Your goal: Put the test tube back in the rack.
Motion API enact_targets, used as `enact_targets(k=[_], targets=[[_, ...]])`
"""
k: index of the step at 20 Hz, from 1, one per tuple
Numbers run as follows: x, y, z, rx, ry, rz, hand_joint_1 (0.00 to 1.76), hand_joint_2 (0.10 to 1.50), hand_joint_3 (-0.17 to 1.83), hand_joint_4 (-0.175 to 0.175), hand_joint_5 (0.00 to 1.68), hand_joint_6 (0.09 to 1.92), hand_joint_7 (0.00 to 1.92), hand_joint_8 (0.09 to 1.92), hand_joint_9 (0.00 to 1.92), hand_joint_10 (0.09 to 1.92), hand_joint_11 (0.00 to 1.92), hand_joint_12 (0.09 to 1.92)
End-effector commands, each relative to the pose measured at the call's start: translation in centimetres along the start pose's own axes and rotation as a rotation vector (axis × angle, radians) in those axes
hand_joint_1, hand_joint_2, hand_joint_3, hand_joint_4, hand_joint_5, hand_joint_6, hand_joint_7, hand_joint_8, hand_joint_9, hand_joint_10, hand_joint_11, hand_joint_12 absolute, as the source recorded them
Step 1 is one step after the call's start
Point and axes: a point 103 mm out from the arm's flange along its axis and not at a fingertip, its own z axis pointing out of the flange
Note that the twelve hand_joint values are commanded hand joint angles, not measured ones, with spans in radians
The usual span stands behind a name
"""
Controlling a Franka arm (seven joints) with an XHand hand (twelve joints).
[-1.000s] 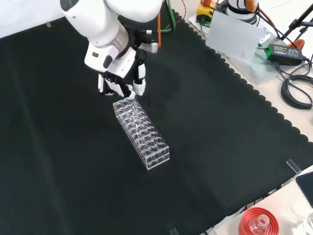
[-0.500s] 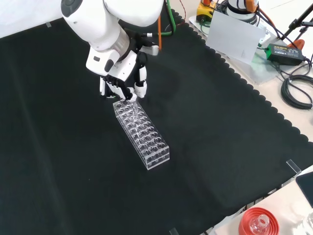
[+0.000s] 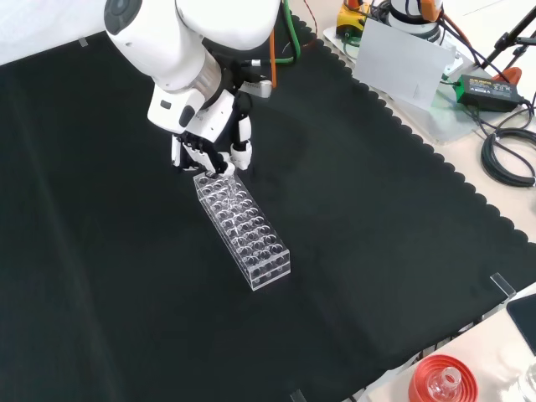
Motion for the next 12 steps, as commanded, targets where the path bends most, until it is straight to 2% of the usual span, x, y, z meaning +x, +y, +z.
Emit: enact_targets(k=[1,12], targets=[[-0.11,0.33,0.39,0.001,0.008,0.002,1.43,0.66,0.59,-0.175,1.29,0.57,1.42,0.66,1.3,0.36,0.62,1.29],[-0.5,0.48,0.76,-0.001,0.027,-0.002,1.43,0.66,0.59,-0.175,1.29,0.57,1.42,0.66,1.31,0.36,0.62,1.29]])
